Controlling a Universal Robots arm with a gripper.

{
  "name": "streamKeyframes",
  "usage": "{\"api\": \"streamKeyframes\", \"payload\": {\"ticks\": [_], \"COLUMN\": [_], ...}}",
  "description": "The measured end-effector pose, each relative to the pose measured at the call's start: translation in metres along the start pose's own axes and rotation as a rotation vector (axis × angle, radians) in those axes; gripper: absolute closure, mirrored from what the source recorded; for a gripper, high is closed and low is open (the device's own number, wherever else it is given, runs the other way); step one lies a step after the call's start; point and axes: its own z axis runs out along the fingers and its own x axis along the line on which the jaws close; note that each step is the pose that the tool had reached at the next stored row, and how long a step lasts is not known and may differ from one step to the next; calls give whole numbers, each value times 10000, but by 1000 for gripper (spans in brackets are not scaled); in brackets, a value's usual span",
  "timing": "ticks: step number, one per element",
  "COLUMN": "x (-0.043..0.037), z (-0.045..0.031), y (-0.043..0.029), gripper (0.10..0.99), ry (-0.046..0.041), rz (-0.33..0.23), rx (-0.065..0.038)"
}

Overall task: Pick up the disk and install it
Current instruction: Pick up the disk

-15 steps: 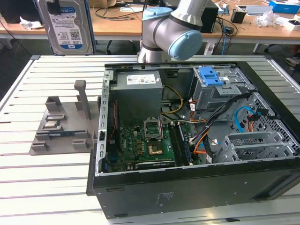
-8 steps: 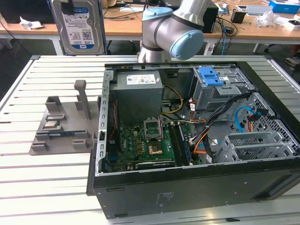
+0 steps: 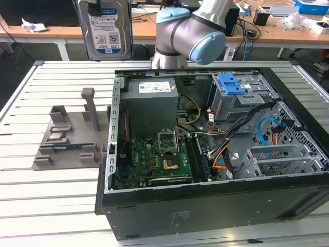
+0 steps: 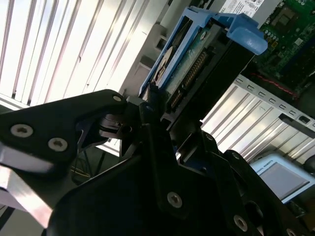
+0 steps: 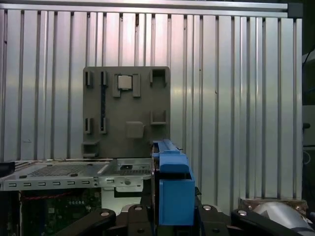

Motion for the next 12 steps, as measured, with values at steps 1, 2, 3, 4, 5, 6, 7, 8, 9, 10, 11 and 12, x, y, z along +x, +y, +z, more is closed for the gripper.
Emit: {"api": "streamKeyframes", "payload": {"ticks": [1, 2, 3, 4, 5, 6, 7, 8, 9, 10, 11, 12], "x": [1, 2, 2, 2, 3, 4, 4, 5, 6, 7, 8, 8], "z": [0, 0, -1, -1, -2, -2, -3, -4, -4, -5, -6, -6], "y": [-39, -78, -112, -147, -190, -226, -263, -303, -377, -433, -490, -528], "gripper": [722, 722, 722, 722, 722, 722, 722, 722, 722, 722, 722, 722], "ry": [1, 2, 3, 3, 3, 4, 4, 3, 3, 3, 3, 3], "rz": [-2, -1, 0, 2, 0, -1, 0, 1, -2, 2, 0, -1], "rx": [0, 0, 1, 0, 0, -1, -1, -1, 0, 0, -1, 0]}}
